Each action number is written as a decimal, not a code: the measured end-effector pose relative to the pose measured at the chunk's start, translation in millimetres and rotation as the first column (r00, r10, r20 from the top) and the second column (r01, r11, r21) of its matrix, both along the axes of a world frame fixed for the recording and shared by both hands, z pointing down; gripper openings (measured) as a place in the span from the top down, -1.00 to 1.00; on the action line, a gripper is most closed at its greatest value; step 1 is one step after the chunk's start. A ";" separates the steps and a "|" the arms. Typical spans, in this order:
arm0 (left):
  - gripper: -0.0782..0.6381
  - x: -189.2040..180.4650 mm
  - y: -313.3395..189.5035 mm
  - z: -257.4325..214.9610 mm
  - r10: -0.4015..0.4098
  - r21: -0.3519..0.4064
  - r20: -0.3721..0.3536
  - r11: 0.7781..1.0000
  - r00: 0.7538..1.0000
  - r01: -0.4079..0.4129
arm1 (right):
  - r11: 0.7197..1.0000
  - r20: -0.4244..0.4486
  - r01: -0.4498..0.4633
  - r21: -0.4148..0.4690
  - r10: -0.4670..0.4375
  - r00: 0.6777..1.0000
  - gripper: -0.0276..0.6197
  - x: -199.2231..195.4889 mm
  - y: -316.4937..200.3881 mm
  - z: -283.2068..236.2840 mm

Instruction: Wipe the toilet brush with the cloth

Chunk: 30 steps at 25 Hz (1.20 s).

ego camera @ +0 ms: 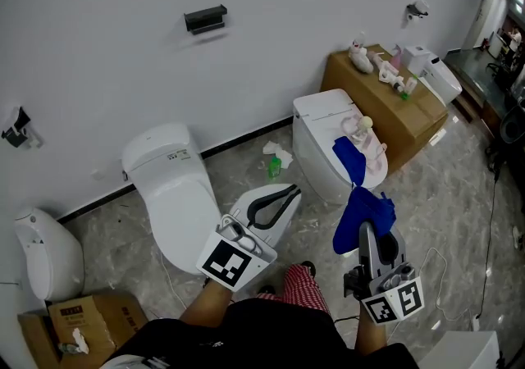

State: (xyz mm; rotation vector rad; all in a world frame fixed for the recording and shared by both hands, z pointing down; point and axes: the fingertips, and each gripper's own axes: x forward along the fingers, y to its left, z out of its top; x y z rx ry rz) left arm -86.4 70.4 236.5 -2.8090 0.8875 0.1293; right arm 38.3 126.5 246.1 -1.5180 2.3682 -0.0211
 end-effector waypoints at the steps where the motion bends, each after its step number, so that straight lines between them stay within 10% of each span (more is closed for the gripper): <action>1: 0.76 2.4 -1.4 1.6 -0.003 0.005 0.010 1.000 1.000 0.003 | 1.000 0.006 -0.001 -0.008 0.001 1.000 0.70 2.8 -3.5 2.4; 30: 0.73 63.1 -76.1 20.5 -0.048 -0.076 -0.018 0.996 0.999 0.047 | 0.991 0.025 0.116 -0.069 -0.115 0.993 0.70 61.6 -106.9 22.0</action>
